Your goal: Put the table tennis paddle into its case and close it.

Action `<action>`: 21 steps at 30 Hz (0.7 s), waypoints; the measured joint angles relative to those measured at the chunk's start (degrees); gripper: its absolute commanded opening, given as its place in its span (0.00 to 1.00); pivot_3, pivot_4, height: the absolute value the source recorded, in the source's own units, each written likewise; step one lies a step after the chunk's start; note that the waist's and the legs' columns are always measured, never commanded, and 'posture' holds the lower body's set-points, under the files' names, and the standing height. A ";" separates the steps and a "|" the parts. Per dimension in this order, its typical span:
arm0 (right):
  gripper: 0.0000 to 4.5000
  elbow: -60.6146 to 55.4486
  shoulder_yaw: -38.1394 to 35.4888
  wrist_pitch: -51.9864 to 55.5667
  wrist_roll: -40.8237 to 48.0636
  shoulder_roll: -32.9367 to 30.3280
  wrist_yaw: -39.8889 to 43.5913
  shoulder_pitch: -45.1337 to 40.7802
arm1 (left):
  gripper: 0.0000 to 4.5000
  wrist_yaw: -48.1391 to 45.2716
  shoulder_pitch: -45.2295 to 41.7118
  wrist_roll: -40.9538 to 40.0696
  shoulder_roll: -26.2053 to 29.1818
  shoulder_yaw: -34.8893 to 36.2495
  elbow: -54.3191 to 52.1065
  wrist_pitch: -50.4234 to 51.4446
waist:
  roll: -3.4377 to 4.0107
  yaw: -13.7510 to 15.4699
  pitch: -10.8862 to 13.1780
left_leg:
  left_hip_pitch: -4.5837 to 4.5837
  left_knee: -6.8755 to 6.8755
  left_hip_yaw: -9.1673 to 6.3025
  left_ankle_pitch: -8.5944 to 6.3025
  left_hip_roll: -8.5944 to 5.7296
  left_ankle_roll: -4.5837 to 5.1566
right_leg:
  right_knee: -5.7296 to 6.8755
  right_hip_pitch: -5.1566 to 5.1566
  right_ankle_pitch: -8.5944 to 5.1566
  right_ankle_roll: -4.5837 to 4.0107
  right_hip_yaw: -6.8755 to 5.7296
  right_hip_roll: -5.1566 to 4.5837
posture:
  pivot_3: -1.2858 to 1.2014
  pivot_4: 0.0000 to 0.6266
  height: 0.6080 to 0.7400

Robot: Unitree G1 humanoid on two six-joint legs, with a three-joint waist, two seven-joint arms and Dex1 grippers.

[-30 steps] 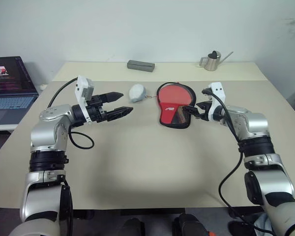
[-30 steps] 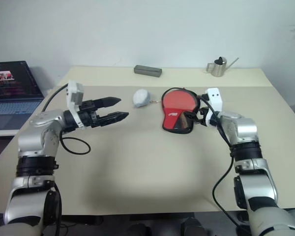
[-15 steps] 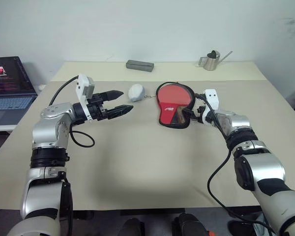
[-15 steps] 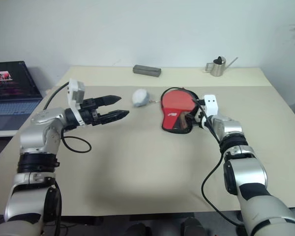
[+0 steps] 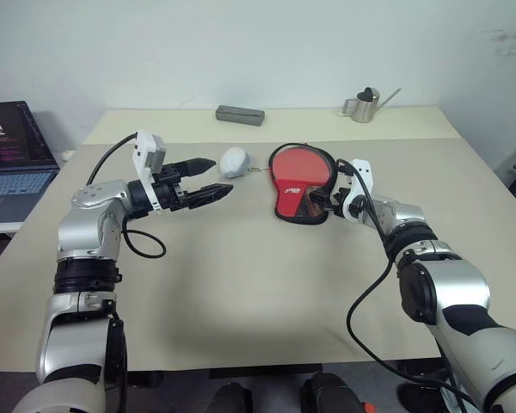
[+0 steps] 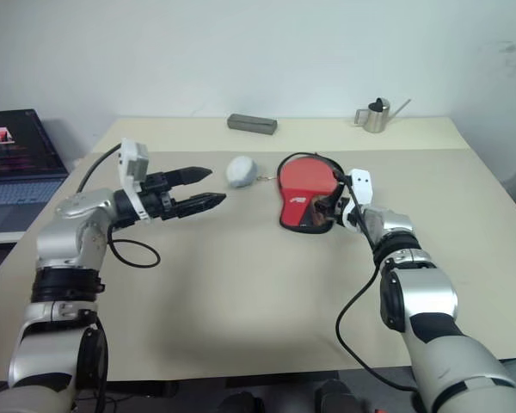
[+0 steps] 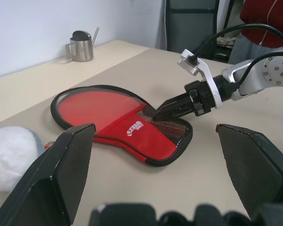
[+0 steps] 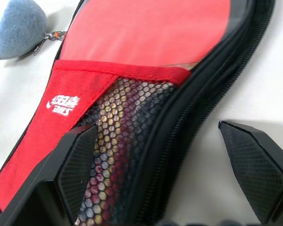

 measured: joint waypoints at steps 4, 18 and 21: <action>0.91 0.37 -0.24 -0.49 -0.06 0.53 -0.68 -0.21 | 1.00 0.00 -0.39 0.00 -0.07 -0.38 0.13 -0.04 | 0.00 0.00 0.00 | 0.00 0.00 0.00 0.01 0.00 -0.02 | 0.00 0.00 0.00 0.00 0.00 0.00 | 0.52 0.24 1.00; 0.00 0.57 -2.75 0.34 0.26 1.11 -2.75 -0.83 | 1.00 0.06 0.59 -0.20 -0.10 -0.41 0.01 -0.02 | 0.00 0.00 0.00 | 0.00 -0.02 -0.02 0.01 0.00 -0.02 | 0.00 0.00 0.00 0.00 0.00 -0.01 | 0.52 0.24 1.00; 0.00 0.55 -3.43 0.95 0.36 1.11 -3.19 -0.83 | 1.00 0.08 1.70 -0.26 -0.09 -0.40 -0.19 -0.02 | 0.00 0.03 0.00 | 0.00 -0.02 -0.02 0.01 0.00 -0.01 | -0.01 0.01 0.00 0.00 0.00 -0.02 | 0.52 0.24 1.00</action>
